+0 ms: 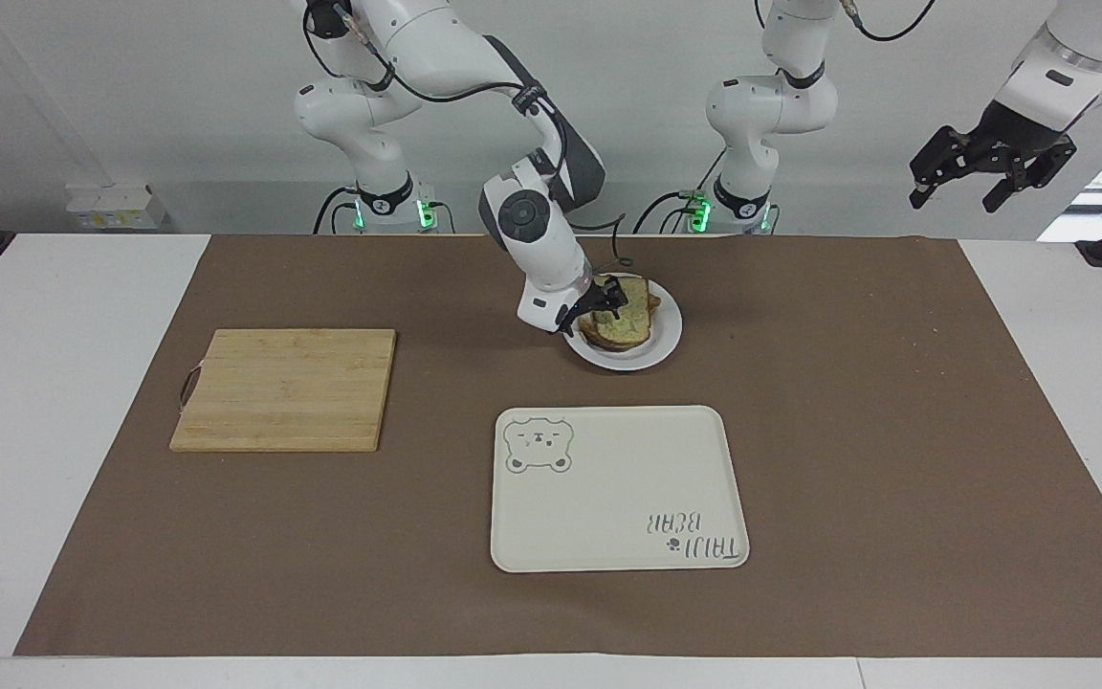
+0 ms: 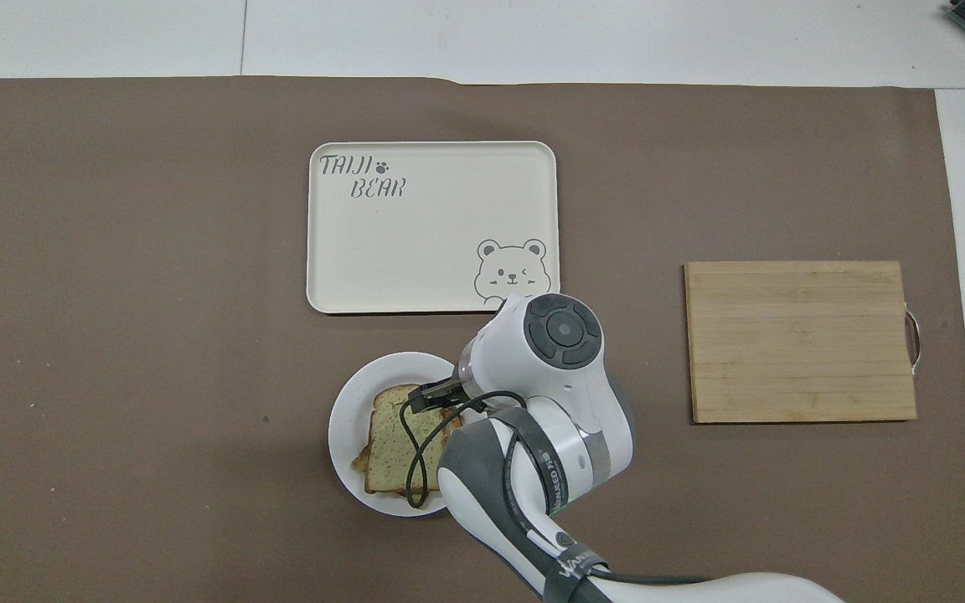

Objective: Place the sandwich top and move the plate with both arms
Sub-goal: 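Withdraw the right gripper while the left gripper reaches toward the plate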

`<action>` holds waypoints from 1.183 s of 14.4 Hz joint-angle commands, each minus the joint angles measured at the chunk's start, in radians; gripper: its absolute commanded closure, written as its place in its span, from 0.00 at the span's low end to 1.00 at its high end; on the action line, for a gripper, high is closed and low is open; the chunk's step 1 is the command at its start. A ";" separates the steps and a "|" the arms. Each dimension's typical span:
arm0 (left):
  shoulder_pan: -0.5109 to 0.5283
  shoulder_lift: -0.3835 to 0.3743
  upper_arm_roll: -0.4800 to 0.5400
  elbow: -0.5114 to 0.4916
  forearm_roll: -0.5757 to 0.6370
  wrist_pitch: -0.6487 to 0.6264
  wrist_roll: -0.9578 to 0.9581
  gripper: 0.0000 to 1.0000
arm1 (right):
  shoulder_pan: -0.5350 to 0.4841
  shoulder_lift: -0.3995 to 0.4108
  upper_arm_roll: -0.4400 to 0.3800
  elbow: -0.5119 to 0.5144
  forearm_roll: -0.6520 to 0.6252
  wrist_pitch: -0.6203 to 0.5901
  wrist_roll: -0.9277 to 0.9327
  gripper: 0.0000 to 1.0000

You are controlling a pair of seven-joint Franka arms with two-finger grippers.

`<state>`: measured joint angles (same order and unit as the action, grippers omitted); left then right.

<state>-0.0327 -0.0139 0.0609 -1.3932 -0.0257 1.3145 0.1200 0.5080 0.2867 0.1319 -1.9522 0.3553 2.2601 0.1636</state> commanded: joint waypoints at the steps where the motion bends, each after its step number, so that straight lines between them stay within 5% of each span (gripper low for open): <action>1: 0.010 -0.017 -0.006 -0.013 0.001 -0.009 0.003 0.00 | -0.066 -0.055 0.005 -0.002 -0.077 -0.013 0.005 0.00; 8: 0.010 -0.017 -0.006 -0.013 0.001 -0.009 0.003 0.00 | -0.190 -0.171 0.005 0.050 -0.340 -0.209 0.005 0.00; 17: -0.009 -0.021 -0.033 -0.017 0.000 -0.018 -0.003 0.00 | -0.363 -0.346 0.003 0.108 -0.345 -0.457 -0.007 0.00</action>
<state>-0.0334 -0.0139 0.0430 -1.3934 -0.0263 1.3119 0.1200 0.1983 -0.0061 0.1221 -1.8510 0.0310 1.8513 0.1633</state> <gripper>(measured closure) 0.000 0.000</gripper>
